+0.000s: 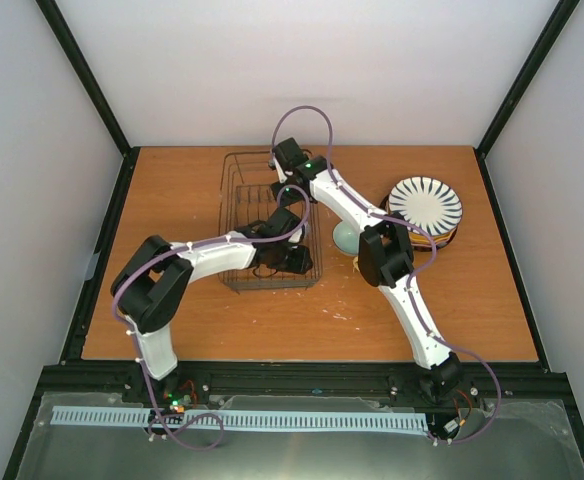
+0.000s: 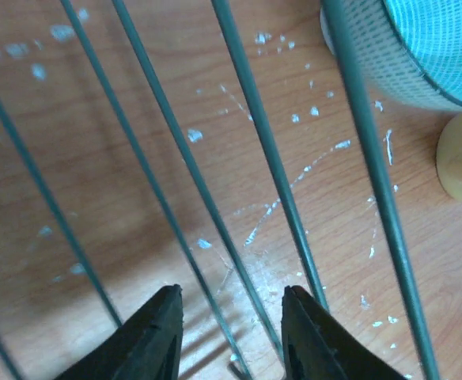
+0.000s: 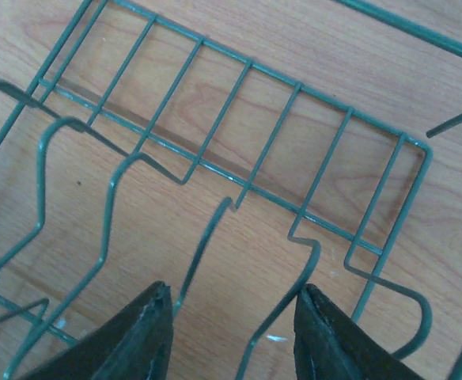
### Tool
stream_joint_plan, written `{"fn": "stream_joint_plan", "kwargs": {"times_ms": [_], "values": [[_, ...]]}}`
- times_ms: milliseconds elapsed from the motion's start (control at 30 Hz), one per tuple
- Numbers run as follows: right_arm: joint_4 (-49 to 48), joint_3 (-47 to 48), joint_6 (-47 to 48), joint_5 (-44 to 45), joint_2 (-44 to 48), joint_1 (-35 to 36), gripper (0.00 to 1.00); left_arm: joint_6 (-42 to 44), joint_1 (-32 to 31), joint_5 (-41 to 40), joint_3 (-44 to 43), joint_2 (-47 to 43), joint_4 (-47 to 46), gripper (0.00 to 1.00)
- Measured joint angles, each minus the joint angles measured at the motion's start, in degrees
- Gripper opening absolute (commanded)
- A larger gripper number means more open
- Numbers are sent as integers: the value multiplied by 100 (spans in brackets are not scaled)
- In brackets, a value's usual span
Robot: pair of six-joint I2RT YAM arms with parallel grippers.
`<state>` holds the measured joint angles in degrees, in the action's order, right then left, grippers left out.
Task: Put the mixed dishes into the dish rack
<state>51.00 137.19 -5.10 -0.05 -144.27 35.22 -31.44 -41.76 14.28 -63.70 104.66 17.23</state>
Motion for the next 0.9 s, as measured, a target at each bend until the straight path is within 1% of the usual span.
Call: {"fn": "stream_joint_plan", "kwargs": {"times_ms": [67, 167, 267, 500, 600, 700, 800, 900], "values": [[-22, 0, 22, -55, 9, 0, 48, 0, -4, -275, -74, -109, 103, 54], [-46, 0, 59, -85, 37, 39, 52, 37, -31, -678, -81, -286, 306, 60], [-59, 0, 83, -87, 129, 79, 54, 57, -39, -1054, -85, -474, 446, 62], [-74, -61, 79, -70, 643, 138, 55, 118, -46, -1731, -365, -573, 785, 61], [-160, -461, 33, 83, 1161, 136, 57, 157, -48, -2057, -472, -643, 1008, 61], [-295, -1102, -35, 417, 1888, 129, 57, 210, -52, -2492, -540, -953, 1298, 64], [-444, -1829, -186, 726, 2747, 39, 55, 317, -50, -2975, -643, -1550, 1497, 68], [-695, -2741, -472, 743, 3670, -350, 52, 525, -22, -3333, -785, -2315, 1486, 73]]}}
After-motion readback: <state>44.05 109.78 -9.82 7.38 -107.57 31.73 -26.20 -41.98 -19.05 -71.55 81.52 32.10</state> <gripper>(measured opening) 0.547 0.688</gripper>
